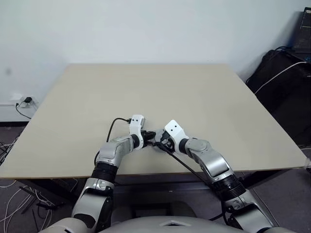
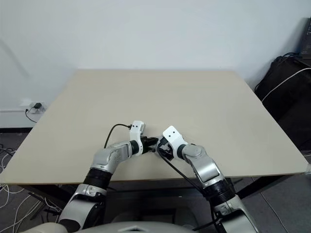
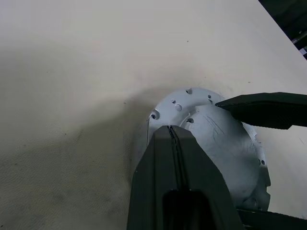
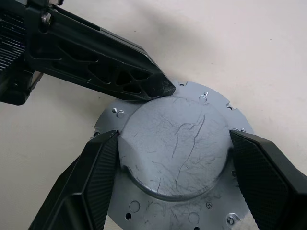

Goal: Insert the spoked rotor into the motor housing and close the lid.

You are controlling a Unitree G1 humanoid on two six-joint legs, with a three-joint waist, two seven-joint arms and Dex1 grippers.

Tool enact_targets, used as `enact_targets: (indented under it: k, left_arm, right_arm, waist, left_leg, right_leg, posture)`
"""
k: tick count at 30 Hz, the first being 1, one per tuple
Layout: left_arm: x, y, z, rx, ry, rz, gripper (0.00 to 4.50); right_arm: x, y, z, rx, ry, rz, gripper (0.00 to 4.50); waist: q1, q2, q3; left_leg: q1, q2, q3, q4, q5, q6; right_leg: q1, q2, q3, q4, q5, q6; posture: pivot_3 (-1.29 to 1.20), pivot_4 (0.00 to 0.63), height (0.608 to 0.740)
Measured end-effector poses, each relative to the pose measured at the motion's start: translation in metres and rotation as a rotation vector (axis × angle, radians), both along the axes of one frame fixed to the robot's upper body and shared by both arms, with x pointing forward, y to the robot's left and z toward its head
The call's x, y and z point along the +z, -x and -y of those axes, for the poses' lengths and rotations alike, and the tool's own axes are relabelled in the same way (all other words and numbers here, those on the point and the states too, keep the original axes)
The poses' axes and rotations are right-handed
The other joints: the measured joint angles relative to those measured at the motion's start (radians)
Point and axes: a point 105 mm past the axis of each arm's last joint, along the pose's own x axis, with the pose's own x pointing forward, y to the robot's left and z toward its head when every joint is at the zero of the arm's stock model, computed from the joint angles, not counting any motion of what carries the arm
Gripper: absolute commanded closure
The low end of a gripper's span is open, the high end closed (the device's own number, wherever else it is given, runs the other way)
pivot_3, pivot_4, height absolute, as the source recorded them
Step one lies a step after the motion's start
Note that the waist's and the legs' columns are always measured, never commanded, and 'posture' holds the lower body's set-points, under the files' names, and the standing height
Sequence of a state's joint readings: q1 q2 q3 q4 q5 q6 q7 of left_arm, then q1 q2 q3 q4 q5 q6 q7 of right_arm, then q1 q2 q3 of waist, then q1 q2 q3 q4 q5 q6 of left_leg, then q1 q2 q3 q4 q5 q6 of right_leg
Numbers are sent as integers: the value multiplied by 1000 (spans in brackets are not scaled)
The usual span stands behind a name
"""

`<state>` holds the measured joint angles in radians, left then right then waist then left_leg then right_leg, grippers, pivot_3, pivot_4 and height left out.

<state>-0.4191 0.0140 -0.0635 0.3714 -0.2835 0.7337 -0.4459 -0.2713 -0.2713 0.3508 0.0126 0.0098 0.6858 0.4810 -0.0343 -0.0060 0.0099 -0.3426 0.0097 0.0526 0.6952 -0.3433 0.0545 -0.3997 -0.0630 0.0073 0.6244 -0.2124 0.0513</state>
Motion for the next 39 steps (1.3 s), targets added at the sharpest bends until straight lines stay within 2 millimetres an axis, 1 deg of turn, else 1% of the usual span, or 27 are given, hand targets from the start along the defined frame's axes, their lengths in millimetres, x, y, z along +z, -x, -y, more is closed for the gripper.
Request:
enact_targets:
  k: [9, 11, 13, 17, 24, 26, 28, 30, 32, 35, 39]
  left_arm:
    - [2, 3, 1, -31, -15, -4, 4500]
    - [2, 4, 2, -38, -16, -7, 4500]
    - [2, 4, 3, -42, -12, -9, 4500]
    - [2, 5, 4, -50, -9, -9, 4500]
    - [3, 6, 7, -65, -2, -6, 4500]
    - [3, 7, 8, -70, -2, -5, 4500]
    - [3, 7, 8, -70, -1, 0, 4500]
    - [4, 6, 7, -69, -2, 6, 4500]
    - [5, 6, 7, -72, -1, 11, 4500]
    - [5, 7, 9, -78, 1, 13, 4500]
    - [5, 7, 9, -84, 6, 15, 4500]
  right_arm:
    - [1, 1, 0, 0, -5, 2, 1192]
    - [1, 2, 2, -7, -5, -1, 474]
    - [2, 4, 5, -17, -5, -5, 26]
    - [2, 12, 15, -39, -5, -11, 26]
    - [6, 29, 40, -98, 3, -24, 26]
    - [2, 37, 48, -121, -4, -56, 26]
    - [-4, 47, 55, -147, -45, -103, 26]
    - [-2, 50, 56, -171, -122, -118, 26]
    - [9, 44, 54, -224, -252, -105, 26]
    - [19, 35, 54, -312, -390, -91, 26]
    - [20, 22, 63, -466, -516, -107, 26]
  waist:
    - [1, 0, 0]
    - [4, 0, 0]
    - [8, 0, 0]
    - [14, 0, 0]
    - [20, 0, 0]
    - [23, -1, 1]
    - [23, -1, 1]
    - [22, 0, 2]
    - [23, 0, 2]
    - [24, 0, 2]
    - [24, 1, 2]
  left_leg:
    - [0, 0, 0, 0, 0, 0]
    - [0, 0, 0, 0, 0, 0]
    - [-1, 0, -1, 0, 0, 0]
    - [-1, 0, -1, -1, 0, 1]
    - [-2, -1, -1, -1, -1, 1]
    - [-3, -1, -2, -1, -1, 1]
    - [-6, -1, -3, -1, -1, 1]
    - [-8, -1, -2, -1, -1, 1]
    - [-9, -1, -3, -1, 0, 1]
    - [-10, -1, -3, -1, 0, 1]
    - [-13, -2, -3, -1, 0, 0]
  right_leg:
    - [0, 0, 0, 0, 0, 0]
    - [0, 0, 0, 0, 0, 0]
    - [0, 0, 0, -1, 0, 0]
    - [-1, -1, -1, -2, 0, 0]
    - [-1, -2, -1, -3, -1, 0]
    - [-1, -2, -2, -4, -1, 1]
    - [-3, -2, -3, -5, -1, 1]
    - [-6, -2, -3, -4, -1, 1]
    - [-6, -1, -3, -4, -1, 1]
    - [-8, -1, -3, -4, -1, 1]
    - [-10, -1, -3, -4, 0, 1]
  posture:
    - [0, 0, 740]
    - [0, 0, 740]
    - [0, 0, 740]
    - [0, 0, 740]
    - [0, 0, 740]
    - [0, 0, 740]
    - [0, 0, 740]
    - [0, 0, 740]
    - [0, 0, 740]
    - [0, 0, 740]
    - [0, 0, 740]
